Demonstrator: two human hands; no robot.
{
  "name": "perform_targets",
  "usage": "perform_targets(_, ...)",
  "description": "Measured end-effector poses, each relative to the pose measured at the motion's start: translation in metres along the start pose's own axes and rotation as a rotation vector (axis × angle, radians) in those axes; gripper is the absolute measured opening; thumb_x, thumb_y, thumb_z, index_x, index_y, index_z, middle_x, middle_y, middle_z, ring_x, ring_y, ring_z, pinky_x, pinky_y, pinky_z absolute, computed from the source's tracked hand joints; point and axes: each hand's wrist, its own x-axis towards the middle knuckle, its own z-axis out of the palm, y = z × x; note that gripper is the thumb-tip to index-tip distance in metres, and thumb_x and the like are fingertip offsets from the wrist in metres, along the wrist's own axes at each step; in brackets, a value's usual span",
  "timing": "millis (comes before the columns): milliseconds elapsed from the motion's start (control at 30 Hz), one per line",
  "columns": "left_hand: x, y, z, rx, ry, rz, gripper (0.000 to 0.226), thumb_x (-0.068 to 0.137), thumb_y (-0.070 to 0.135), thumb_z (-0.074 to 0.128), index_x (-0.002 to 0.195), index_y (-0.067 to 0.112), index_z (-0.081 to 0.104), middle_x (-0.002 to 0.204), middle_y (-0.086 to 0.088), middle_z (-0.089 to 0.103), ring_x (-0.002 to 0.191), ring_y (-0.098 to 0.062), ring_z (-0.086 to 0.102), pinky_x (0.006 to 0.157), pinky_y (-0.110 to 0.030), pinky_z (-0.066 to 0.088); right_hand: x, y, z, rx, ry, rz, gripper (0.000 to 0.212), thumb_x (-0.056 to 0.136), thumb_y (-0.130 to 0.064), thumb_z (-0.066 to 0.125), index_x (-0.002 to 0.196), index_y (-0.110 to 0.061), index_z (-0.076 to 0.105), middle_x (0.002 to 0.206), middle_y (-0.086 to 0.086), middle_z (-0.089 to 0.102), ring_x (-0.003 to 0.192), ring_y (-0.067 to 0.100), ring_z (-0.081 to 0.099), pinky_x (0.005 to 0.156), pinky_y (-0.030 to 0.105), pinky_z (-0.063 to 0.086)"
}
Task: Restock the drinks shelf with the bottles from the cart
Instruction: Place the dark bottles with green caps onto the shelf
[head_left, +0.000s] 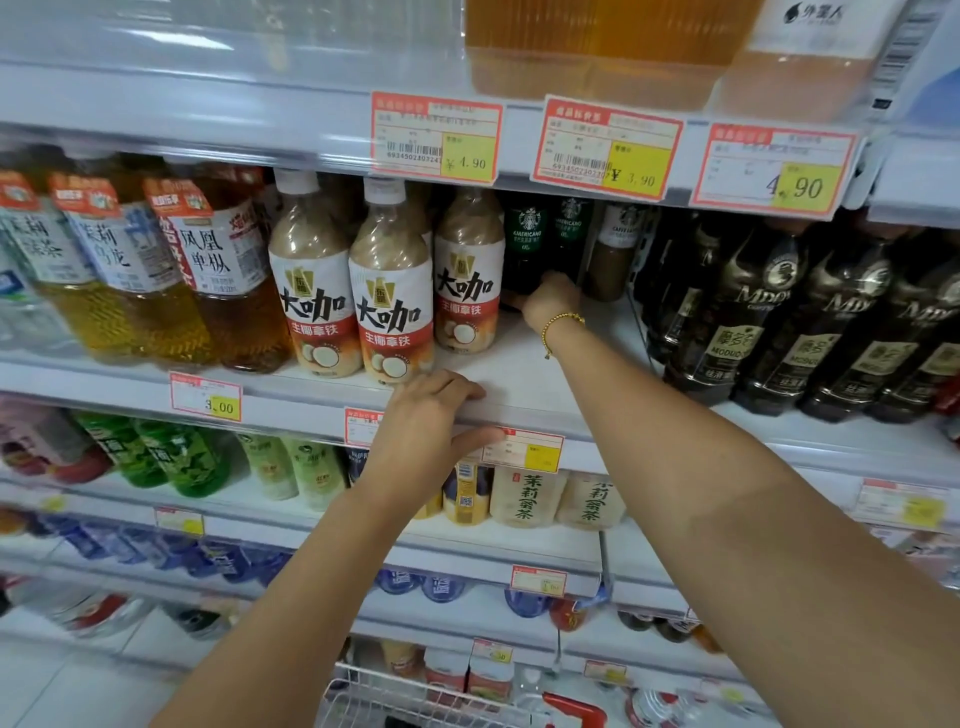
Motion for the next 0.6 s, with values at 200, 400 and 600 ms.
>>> perform_targets(200, -0.038, 0.013, -0.005, -0.255, 0.21, -0.04, 0.024, 0.085, 0.029, 0.063, 0.096, 0.008, 0.062, 0.098, 0.002, 0.054, 0.092, -0.007, 0.053, 0.084, -0.015, 0.044, -0.08, -0.003, -0.039, -0.101, 0.038, -0.238, 0.035, 0.085, -0.03, 0.065, 0.074, 0.004, 0.064, 0.072, 0.015, 0.064, 0.071, 0.028, 0.059, 0.064, 0.031, 0.044)
perform_targets(400, -0.152, -0.022, 0.023, -0.343, 0.004, -0.324, 0.033, 0.088, 0.041, 0.05, 0.067, 0.017, 0.041, 0.06, 0.007, 0.043, 0.058, -0.01, 0.045, 0.052, -0.017, 0.032, -0.223, 0.057, -0.018, 0.017, -0.185, -0.367, 0.033, 0.086, -0.035, 0.06, 0.064, -0.012, 0.052, 0.052, -0.004, 0.046, 0.049, 0.009, 0.041, 0.052, 0.018, 0.034)
perform_targets(600, -0.271, -0.091, 0.105, -0.243, -0.457, -0.81, 0.029, 0.084, 0.028, 0.067, 0.065, 0.024, 0.044, 0.061, 0.005, 0.053, 0.054, -0.005, 0.05, 0.051, -0.017, 0.037, -0.273, 0.202, 0.137, -0.191, -0.672, -0.044, 0.018, 0.089, -0.035, 0.059, 0.088, -0.018, 0.053, 0.095, 0.004, 0.063, 0.083, 0.018, 0.056, 0.073, 0.03, 0.046)
